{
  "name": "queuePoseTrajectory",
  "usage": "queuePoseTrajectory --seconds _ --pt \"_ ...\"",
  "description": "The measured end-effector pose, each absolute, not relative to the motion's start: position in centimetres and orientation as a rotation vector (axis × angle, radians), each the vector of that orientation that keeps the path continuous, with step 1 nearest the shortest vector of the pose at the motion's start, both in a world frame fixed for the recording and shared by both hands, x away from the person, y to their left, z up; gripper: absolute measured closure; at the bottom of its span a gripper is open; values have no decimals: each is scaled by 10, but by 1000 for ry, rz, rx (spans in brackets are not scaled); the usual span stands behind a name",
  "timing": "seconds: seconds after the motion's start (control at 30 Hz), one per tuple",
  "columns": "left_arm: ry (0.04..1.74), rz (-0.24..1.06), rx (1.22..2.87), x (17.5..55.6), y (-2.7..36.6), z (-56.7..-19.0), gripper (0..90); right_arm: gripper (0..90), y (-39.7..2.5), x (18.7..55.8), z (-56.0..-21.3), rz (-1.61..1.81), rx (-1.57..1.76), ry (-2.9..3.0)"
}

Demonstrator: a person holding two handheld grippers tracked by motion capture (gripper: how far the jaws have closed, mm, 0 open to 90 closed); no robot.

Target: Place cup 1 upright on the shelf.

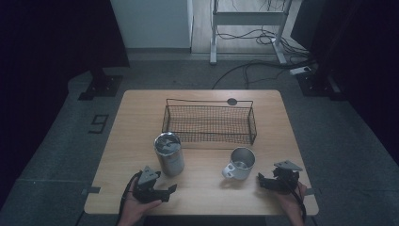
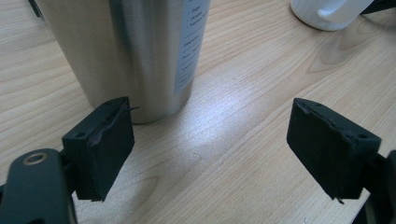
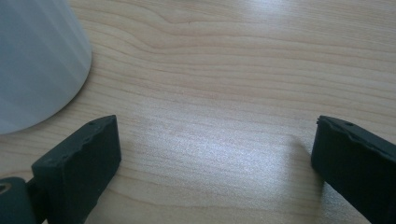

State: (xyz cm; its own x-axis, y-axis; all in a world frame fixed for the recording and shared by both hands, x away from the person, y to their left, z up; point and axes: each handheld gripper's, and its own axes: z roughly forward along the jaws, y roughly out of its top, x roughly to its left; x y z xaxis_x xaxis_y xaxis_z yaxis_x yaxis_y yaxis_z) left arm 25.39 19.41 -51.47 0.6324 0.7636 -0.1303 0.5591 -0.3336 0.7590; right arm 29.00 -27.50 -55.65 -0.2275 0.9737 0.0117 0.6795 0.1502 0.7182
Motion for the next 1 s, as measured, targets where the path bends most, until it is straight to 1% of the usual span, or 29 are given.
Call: queuePoseTrajectory --seconds 0.27,0.47,0.6,0.63,1.0 --pt "1062 329 2018 254 202 -515 151 15 -275 291 -556 848 1575 1972" --pt "1088 352 1967 254 211 -511 144 15 -275 293 -557 852 1565 1978" --pt "1079 358 1948 253 215 -508 112 17 -275 293 -557 853 1564 1978" --pt "1077 360 1942 253 217 -506 89 17 -275 294 -557 853 1565 1978" --pt "1087 355 1909 263 220 -498 3 35 -274 294 -556 863 1548 1988"
